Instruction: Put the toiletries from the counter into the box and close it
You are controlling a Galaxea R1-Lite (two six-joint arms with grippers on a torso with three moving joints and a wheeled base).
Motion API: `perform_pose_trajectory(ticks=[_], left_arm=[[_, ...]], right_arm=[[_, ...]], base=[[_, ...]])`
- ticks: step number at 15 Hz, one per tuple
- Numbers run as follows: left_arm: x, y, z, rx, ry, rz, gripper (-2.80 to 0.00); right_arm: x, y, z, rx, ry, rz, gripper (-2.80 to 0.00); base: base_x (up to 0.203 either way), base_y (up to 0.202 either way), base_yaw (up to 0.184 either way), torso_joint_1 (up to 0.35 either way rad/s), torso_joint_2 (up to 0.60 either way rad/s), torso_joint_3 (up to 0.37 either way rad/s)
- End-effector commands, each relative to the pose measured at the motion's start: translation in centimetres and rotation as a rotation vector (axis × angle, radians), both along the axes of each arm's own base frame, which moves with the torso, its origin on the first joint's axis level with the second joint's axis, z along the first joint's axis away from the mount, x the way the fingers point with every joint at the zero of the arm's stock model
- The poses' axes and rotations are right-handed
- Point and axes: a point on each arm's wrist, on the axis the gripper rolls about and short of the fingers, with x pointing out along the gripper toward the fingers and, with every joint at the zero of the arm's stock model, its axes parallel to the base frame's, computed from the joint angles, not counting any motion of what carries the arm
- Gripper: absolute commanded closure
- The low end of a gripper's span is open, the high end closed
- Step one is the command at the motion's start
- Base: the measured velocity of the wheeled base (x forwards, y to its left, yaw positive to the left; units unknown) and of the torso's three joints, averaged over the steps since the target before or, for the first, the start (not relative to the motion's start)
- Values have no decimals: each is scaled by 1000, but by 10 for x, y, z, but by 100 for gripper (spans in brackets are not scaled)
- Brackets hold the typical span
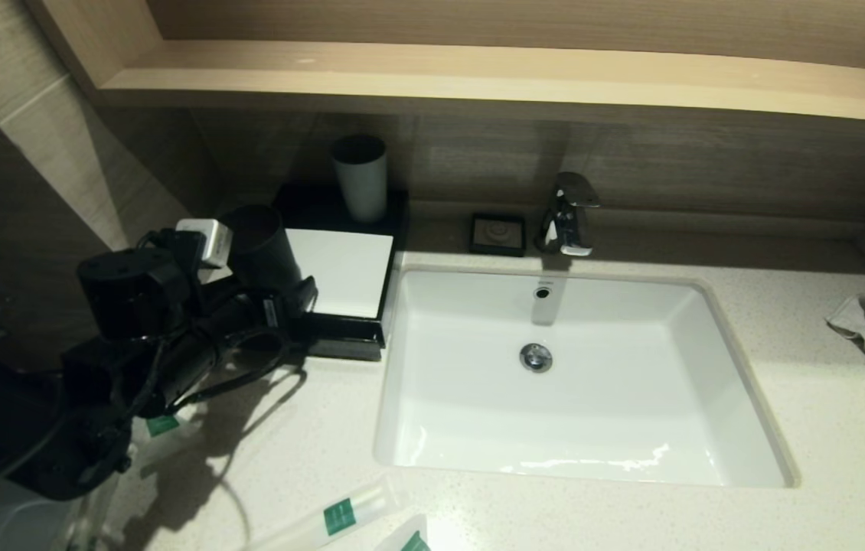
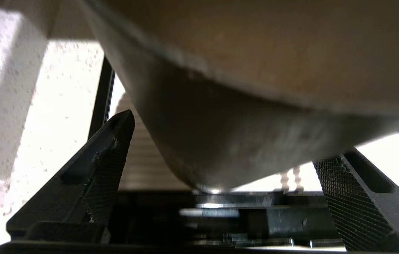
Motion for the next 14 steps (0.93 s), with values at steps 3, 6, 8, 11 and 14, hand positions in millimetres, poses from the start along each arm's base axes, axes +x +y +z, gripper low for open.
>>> perform_pose_trajectory(ticks=[3, 6, 8, 11, 14], left_arm=[[6, -2, -4, -12, -40, 4, -280], [7, -2, -4, -12, -40, 4, -280], [7, -2, -4, -13, -39, 4, -280], [7, -2, -5, -13, -38, 4, -280], [7, -2, -4, -11, -40, 4, -280]], right_arm=[[0, 0, 0, 0, 0, 0, 0], [0, 0, 0, 0, 0, 0, 0], [0, 0, 0, -1, 0, -1, 0], [0, 0, 0, -1, 0, 0, 0], [0, 0, 0, 0, 0, 0, 0]], base=[[0, 0, 0, 0, 0, 0], [0, 0, 0, 0, 0, 0], [0, 0, 0, 0, 0, 0], [0, 0, 0, 0, 0, 0], [0, 0, 0, 0, 0, 0]])
